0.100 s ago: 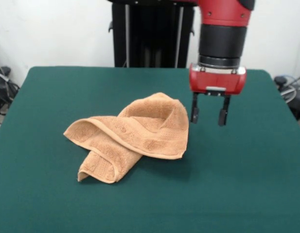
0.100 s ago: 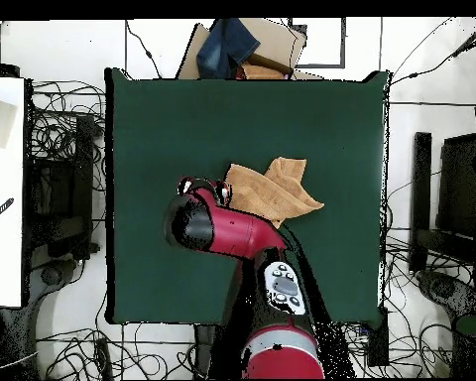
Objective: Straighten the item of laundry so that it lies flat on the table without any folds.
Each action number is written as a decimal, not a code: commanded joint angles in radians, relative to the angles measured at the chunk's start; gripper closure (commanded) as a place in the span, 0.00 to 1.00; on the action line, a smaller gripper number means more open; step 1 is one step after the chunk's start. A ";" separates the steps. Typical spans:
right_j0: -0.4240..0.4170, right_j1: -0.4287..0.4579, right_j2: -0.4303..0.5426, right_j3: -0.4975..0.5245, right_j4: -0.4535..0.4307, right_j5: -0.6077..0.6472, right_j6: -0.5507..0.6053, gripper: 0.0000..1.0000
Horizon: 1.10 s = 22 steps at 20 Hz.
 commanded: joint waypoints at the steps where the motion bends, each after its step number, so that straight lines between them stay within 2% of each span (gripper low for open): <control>1: 0.000 0.006 0.131 0.069 0.047 0.145 0.197 0.00; 9: -0.026 0.030 0.165 0.095 0.039 0.091 0.215 0.00; 15: -0.107 0.040 0.259 0.130 0.043 0.089 0.220 0.00; 22: -0.119 0.036 0.258 0.129 0.035 0.098 0.206 0.00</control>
